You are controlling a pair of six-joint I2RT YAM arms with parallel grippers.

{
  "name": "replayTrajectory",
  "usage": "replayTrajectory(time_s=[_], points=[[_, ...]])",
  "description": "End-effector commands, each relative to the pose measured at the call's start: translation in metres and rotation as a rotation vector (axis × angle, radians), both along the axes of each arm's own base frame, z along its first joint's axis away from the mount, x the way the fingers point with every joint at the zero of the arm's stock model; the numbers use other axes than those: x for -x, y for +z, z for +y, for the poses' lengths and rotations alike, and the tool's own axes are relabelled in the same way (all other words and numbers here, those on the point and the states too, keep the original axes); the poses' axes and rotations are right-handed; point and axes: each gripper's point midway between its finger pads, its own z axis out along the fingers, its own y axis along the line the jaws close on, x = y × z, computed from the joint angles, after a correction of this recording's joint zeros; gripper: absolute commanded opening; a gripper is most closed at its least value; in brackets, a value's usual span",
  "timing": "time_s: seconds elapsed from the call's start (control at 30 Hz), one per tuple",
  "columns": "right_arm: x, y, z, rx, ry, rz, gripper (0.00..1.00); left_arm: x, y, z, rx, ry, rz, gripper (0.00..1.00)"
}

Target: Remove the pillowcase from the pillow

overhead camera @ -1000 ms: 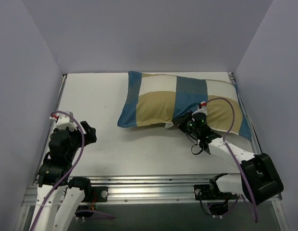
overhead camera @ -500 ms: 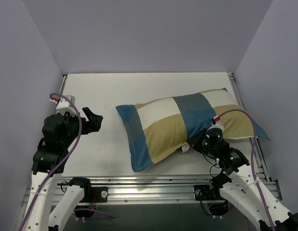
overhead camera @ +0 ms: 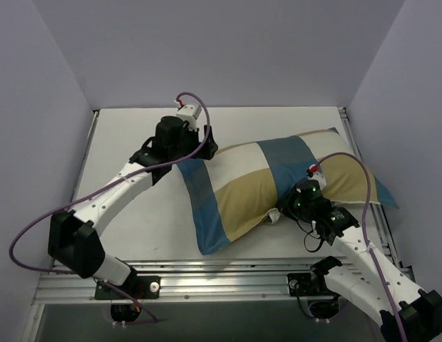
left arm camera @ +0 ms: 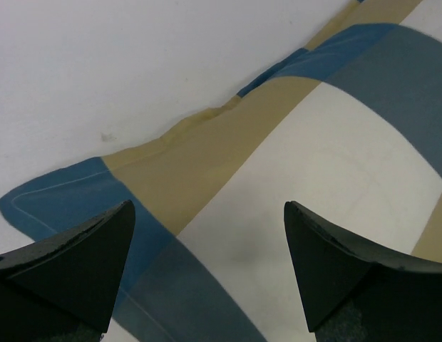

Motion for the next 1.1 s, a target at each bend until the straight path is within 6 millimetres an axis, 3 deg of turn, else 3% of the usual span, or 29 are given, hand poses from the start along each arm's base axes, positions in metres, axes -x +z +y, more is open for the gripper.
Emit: replayTrajectory(time_s=[0.0, 0.03, 0.13, 0.17, 0.2, 0.23, 0.27, 0.3, 0.33, 0.37, 0.4, 0.43, 0.5, 0.53, 0.63, 0.7, 0.77, 0.87, 0.9, 0.93, 1.0, 1.03, 1.07], points=[[-0.027, 0.032, 0.007, -0.017, 0.002, -0.117, 0.06, -0.025, 0.011, -0.037, 0.033, -0.034, -0.124, 0.94], [-0.03, 0.033, 0.007, -0.008, 0.006, -0.117, 0.08, -0.024, -0.02, -0.044, 0.012, -0.045, -0.07, 0.94], [-0.039, 0.039, 0.008, 0.017, 0.01, -0.129, 0.1, -0.004, -0.058, -0.053, 0.034, -0.048, 0.04, 0.94], [-0.043, 0.041, 0.006, 0.031, 0.001, -0.135, 0.1, 0.009, -0.085, -0.049, 0.049, -0.026, 0.1, 0.94], [-0.045, 0.042, 0.005, 0.038, -0.002, -0.138, 0.11, 0.021, -0.1, -0.045, 0.049, -0.01, 0.138, 0.94], [-0.049, 0.042, 0.005, 0.048, -0.003, -0.133, 0.11, 0.035, -0.099, -0.04, 0.067, 0.015, 0.146, 0.94], [-0.054, 0.047, 0.004, 0.053, -0.003, -0.146, 0.11, 0.06, -0.135, -0.027, 0.037, 0.034, 0.234, 0.94], [-0.058, 0.05, 0.005, 0.05, -0.001, -0.156, 0.11, 0.076, -0.141, -0.024, 0.077, 0.057, 0.286, 0.94], [-0.063, 0.047, 0.006, 0.056, 0.002, -0.146, 0.12, 0.096, -0.127, -0.025, 0.123, 0.031, 0.277, 0.94], [-0.07, 0.053, 0.007, 0.051, 0.005, -0.164, 0.12, 0.124, -0.153, -0.013, 0.098, 0.045, 0.364, 0.94], [-0.074, 0.047, 0.011, 0.048, 0.023, -0.142, 0.12, 0.139, -0.15, -0.012, 0.11, 0.033, 0.37, 0.94], [-0.078, 0.046, 0.012, 0.051, 0.022, -0.141, 0.13, 0.15, -0.128, -0.009, 0.158, 0.033, 0.323, 0.94], [-0.087, 0.043, 0.02, 0.034, 0.052, -0.128, 0.13, 0.183, -0.132, -0.006, 0.155, 0.012, 0.351, 0.94], [-0.088, 0.043, 0.026, 0.018, 0.071, -0.123, 0.13, 0.191, -0.118, -0.001, 0.19, 0.011, 0.33, 0.94], [-0.096, 0.041, 0.031, 0.002, 0.081, -0.119, 0.14, 0.2, -0.108, 0.014, 0.201, 0.048, 0.322, 0.94], [-0.098, 0.043, 0.029, 0.009, 0.077, -0.122, 0.17, 0.198, -0.103, 0.023, 0.18, 0.08, 0.307, 0.94], [-0.098, 0.045, 0.02, 0.03, 0.055, -0.117, 0.24, 0.192, -0.079, 0.025, 0.181, 0.08, 0.26, 0.94], [-0.104, 0.059, 0.0, 0.029, 0.025, -0.14, 0.48, 0.178, -0.037, 0.027, 0.161, 0.093, 0.168, 0.94], [-0.105, 0.065, -0.006, 0.015, 0.019, -0.151, 0.62, 0.17, -0.03, 0.03, 0.136, 0.122, 0.143, 0.94], [-0.111, 0.069, -0.024, 0.005, -0.02, -0.161, 0.68, 0.164, -0.006, 0.031, 0.143, 0.132, 0.104, 0.94], [-0.117, 0.079, -0.023, -0.07, 0.025, -0.197, 0.85, 0.146, 0.004, 0.04, 0.081, 0.182, 0.051, 0.94], [-0.123, 0.084, -0.03, -0.099, 0.017, -0.216, 0.89, 0.139, 0.009, 0.042, 0.07, 0.194, 0.033, 0.94], [-0.129, 0.087, -0.022, -0.146, 0.061, -0.231, 0.92, 0.131, 0.02, 0.043, 0.067, 0.198, 0.007, 0.94]])
